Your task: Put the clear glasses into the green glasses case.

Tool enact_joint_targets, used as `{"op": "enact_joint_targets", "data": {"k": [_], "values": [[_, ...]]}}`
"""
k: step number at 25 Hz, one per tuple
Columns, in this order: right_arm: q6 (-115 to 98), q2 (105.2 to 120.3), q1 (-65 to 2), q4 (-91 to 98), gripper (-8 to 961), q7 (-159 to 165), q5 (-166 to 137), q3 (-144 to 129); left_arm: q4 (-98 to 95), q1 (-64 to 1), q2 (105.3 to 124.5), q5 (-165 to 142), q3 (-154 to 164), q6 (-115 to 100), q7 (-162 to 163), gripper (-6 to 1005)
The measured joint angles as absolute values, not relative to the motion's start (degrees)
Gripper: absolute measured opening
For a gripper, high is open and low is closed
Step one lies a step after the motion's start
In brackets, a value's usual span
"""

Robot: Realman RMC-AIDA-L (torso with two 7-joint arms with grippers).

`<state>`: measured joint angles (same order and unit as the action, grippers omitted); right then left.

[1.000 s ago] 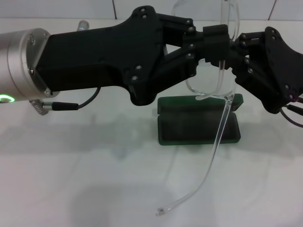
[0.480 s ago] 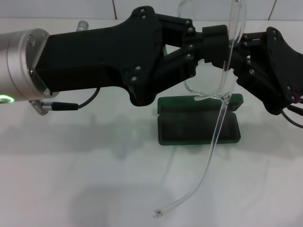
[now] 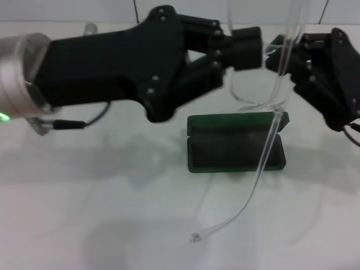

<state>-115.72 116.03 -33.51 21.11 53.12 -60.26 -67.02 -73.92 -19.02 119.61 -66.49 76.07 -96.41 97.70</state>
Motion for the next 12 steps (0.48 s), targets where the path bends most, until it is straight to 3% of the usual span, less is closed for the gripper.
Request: {"op": "enact_joint_targets", "data": {"k": [12], "values": [[-120.5,114.53,-28.5,21.6,69,53.4,-58.4,-58.0,-76.4,-18.2,118.51,-67.7,60.9,-105.6,105.7,82]]}}
